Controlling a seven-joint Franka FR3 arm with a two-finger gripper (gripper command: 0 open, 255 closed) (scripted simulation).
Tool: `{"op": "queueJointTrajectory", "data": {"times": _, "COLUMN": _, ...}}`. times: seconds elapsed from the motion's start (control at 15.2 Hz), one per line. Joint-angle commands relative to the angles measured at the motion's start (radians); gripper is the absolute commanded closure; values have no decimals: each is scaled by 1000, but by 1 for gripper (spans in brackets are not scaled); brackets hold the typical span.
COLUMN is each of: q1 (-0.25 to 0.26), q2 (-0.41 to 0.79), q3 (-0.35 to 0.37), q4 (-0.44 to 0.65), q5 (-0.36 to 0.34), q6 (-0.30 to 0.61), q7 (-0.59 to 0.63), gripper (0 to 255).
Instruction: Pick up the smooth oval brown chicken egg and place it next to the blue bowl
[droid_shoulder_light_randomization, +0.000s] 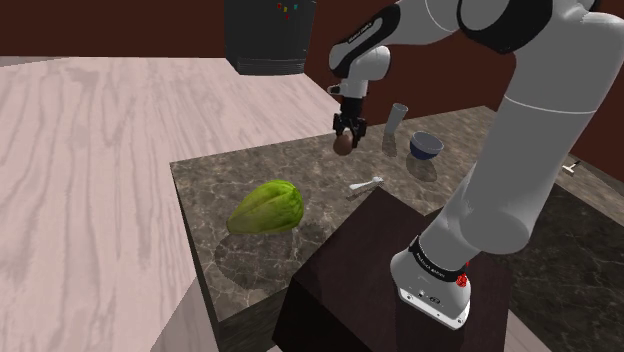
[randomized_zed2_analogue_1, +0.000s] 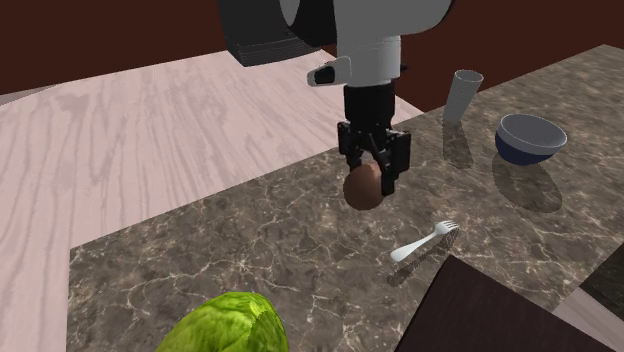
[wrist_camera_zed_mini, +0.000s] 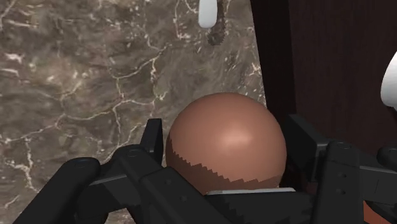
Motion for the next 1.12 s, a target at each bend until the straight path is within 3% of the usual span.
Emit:
{"op": "queueJointTrajectory", "data": {"times": 0.0, "q1": -22, "q2": -8, "q3": -21, "q4": -11, "q5": -18, "q6": 2, "q7": -34, "gripper": 255}}
{"op": "queueJointTrajectory", "data": {"times": 0.53, "q1": -133, "q2": -6, "q3": -108, "q4": -28, "q5": -82, "q6": 14, "q7": -199, "gripper": 255}}
{"op": "queueJointTrajectory", "data": {"times": 1.06, "q1": -268, "q2": 62, "q3": -176, "q4": 28, "q5": -103, "q6": 17, "q7": -389, "gripper": 255}}
